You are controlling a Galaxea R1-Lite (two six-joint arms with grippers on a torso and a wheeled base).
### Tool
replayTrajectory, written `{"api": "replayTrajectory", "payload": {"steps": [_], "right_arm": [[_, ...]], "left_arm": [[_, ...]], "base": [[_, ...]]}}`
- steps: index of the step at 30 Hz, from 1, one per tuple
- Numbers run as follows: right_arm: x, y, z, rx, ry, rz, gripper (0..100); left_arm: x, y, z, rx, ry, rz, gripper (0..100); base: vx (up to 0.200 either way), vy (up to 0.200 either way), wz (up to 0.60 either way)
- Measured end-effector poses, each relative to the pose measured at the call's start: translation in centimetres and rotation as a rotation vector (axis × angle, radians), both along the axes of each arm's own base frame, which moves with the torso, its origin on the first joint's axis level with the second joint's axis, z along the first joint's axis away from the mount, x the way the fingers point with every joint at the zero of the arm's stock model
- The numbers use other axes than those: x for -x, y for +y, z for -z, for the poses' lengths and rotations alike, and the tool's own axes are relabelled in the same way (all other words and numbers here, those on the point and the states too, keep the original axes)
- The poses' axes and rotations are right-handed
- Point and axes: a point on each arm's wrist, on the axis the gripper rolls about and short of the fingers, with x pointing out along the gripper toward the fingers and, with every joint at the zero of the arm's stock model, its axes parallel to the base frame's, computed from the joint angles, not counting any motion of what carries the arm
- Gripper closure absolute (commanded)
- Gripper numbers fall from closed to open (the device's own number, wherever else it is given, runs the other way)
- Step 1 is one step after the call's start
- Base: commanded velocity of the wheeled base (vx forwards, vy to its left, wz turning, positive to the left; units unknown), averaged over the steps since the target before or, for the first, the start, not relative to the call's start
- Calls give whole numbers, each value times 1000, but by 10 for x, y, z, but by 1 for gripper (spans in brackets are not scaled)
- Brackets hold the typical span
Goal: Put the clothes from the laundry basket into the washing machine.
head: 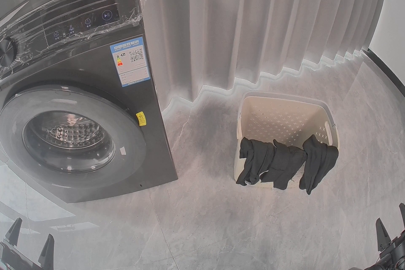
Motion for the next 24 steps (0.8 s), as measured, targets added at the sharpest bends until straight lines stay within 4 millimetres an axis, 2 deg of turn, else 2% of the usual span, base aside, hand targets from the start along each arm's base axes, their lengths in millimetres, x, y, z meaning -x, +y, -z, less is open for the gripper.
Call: {"api": "replayTrajectory", "payload": {"steps": [8,17,24], "right_arm": [[0,0,0,0,0,-1,0],[0,0,0,0,0,0,0],[0,0,0,0,0,-1,0]], "left_arm": [[0,0,0,1,0,-1,0],[0,0,0,1,0,0,0],[0,0,0,0,0,-1,0]], "base": [[0,0,0],[0,-200,0],[0,0,0]]}}
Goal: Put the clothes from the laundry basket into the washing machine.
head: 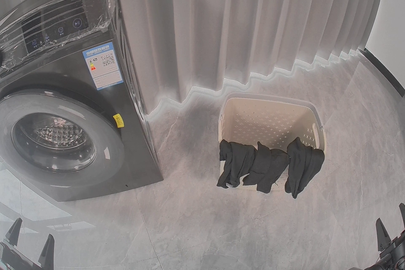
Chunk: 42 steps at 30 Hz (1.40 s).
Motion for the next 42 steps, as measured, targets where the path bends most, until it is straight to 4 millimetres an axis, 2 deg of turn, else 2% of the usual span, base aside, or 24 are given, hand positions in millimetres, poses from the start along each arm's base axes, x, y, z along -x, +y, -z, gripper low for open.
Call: {"api": "replayTrajectory", "payload": {"steps": [5,20,32,38,42], "right_arm": [[0,0,0,0,0,2,0],[0,0,0,1,0,0,0],[0,0,0,1,0,0,0],[0,0,0,1,0,0,0],[0,0,0,1,0,0,0]], "left_arm": [[0,0,0,0,0,2,0],[0,0,0,0,0,2,0],[0,0,0,0,0,2,0],[0,0,0,0,0,2,0],[0,0,0,0,0,2,0]], "base": [[0,0,0],[0,-200,0],[0,0,0],[200,0,0],[0,0,0]]}}
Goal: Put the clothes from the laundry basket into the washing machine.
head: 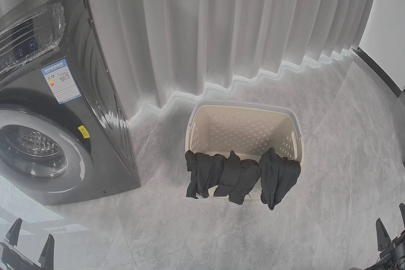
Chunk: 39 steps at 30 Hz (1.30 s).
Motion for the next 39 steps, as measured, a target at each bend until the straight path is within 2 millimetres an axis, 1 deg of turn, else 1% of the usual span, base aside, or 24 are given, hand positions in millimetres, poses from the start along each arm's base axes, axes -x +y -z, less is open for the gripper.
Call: {"api": "replayTrajectory", "payload": {"steps": [3,12,26,32,39], "right_arm": [[0,0,0,0,0,-1,0],[0,0,0,0,0,-1,0],[0,0,0,0,0,-1,0],[0,0,0,0,0,-1,0],[0,0,0,0,0,-1,0]], "left_arm": [[0,0,0,0,0,0,0],[0,0,0,0,0,0,0],[0,0,0,0,0,0,0],[0,0,0,0,0,0,0],[0,0,0,0,0,-1,0]], "base": [[0,0,0],[0,0,-600],[0,0,0],[200,0,0],[0,0,0]]}}
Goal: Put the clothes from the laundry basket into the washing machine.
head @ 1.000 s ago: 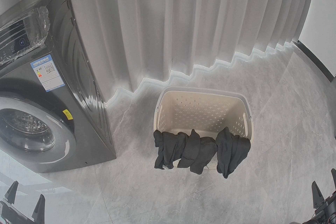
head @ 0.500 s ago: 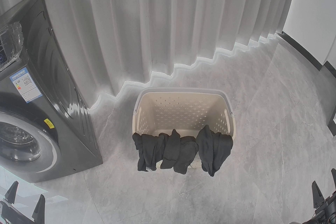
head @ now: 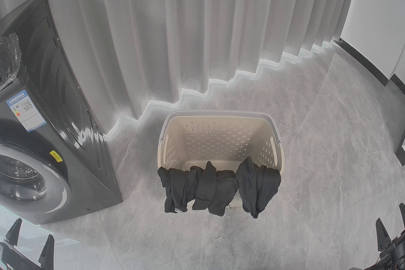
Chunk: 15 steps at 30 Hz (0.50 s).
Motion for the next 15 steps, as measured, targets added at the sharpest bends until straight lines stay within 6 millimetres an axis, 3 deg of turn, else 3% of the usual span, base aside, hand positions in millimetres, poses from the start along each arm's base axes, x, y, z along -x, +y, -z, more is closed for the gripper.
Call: {"api": "replayTrajectory", "payload": {"steps": [4,11,15], "right_arm": [[0,0,0,0,0,0,0],[0,0,0,0,0,0,0],[0,0,0,0,0,0,0]], "left_arm": [[0,0,0,0,0,1,0],[0,0,0,0,0,1,0],[0,0,0,0,0,0,0]], "base": [[0,0,0],[200,0,0],[0,0,0]]}}
